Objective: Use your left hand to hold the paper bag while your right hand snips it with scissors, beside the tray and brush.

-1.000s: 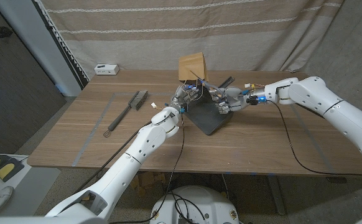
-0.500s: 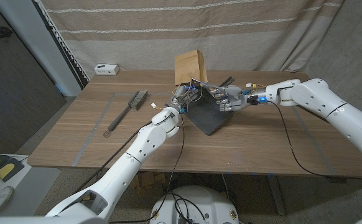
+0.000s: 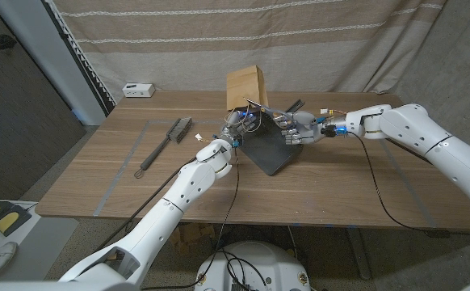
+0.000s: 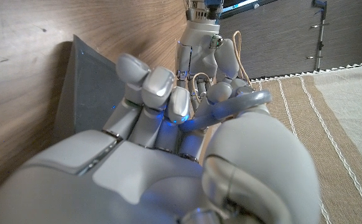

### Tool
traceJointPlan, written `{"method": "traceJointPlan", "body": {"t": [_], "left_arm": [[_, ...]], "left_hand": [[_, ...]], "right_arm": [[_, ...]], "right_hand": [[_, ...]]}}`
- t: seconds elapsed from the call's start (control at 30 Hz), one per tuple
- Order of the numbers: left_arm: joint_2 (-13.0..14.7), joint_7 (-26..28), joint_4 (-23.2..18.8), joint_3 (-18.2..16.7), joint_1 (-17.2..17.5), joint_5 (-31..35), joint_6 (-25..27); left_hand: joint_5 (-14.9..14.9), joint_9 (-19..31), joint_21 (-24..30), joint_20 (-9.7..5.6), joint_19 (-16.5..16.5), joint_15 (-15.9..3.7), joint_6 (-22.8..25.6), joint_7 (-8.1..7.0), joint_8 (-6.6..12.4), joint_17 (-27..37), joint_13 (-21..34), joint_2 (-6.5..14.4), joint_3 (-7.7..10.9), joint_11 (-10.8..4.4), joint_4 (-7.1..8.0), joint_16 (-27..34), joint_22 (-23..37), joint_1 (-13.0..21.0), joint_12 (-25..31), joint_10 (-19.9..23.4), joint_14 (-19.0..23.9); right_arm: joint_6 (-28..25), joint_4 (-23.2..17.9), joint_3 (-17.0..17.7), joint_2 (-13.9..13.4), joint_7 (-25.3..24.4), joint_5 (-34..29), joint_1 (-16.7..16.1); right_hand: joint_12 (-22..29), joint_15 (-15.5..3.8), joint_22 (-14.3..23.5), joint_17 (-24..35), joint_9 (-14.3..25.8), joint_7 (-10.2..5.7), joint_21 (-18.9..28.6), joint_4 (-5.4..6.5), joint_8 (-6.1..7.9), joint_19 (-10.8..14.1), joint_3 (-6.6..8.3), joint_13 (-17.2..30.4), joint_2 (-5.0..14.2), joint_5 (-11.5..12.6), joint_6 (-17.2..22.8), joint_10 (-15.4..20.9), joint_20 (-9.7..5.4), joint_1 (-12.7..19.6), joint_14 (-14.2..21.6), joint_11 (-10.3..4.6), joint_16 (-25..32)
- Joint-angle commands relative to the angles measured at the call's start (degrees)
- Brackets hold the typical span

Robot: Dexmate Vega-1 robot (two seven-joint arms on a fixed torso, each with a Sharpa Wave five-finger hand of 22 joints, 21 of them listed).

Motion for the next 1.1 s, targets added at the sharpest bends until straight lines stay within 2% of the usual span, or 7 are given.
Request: {"method": "traceJointPlan", "body": {"t": [0.03,0.23,0.43,1.1], "left_arm": [[-0.1,0.8,0.8,-0.8,0.1,1.1,-1.7],[-0.3,0.8,1.9,-0.9,-0.4,2.1,-2.5],[-1.1,0.4,4.8,-0.8,-1.9,2.7,-2.8],[0.3,-4.5,9.1,-2.4,-2.9,2.6,-3.9]], "left_hand": [[0.3,0.1,0.2,-7.23,-0.3,-5.93,5.9,-2.82,0.39,0.2,0.2,0.2,0.36,-3.02,0.15,-0.1,0.1,0.8,0.3,0.5,0.4],[0.3,0.1,0.2,-7.22,-0.3,-5.92,5.9,-2.96,0.44,0.2,0.1,0.2,0.37,-3.03,0.16,-0.1,0.1,0.8,0.3,0.3,0.3],[0.3,0.1,0.3,-7.24,-0.4,-5.91,5.8,-2.95,0.43,0.2,0.0,0.2,0.39,-3.03,0.17,-0.1,0.1,0.8,0.4,0.2,0.3],[0.4,0.1,0.4,-7.3,-0.8,-5.91,5.7,-3.16,0.52,0.2,0.0,0.2,0.36,-3.04,0.29,-0.1,0.1,0.7,0.8,-0.1,0.1]], "right_arm": [[0.4,-0.7,0.7,-0.4,-0.8,1.3,-0.8],[0.3,-1.1,0.4,-0.4,-0.5,1.5,-0.7],[-0.4,-1.6,0.0,-0.1,-0.8,1.7,-0.4],[0.4,-4.7,-0.1,1.0,-5.1,2.4,-2.4]], "right_hand": [[0.1,-6.2,0.2,0.2,0.1,7.31,0.1,1.14,32.16,0.3,18.27,0.2,2.8,-0.1,7.6,12.7,-4.44,-1.0,5.6,-12.25,-0.3],[0.1,-6.24,0.2,-0.1,0.1,7.18,0.0,1.0,32.15,0.5,18.35,0.2,2.73,-0.1,7.7,12.8,-4.45,-1.5,5.7,-12.29,-0.8],[0.1,-6.22,0.1,0.0,0.1,7.18,0.0,0.87,32.15,0.8,18.54,0.2,2.79,0.0,7.7,12.9,-4.45,-1.8,6.1,-12.3,-1.0],[0.1,-6.24,0.1,-0.2,0.1,6.81,-0.1,0.63,32.1,1.1,18.82,0.2,2.65,0.0,8.0,13.4,-4.45,-2.6,6.6,-12.34,-1.7]]}}
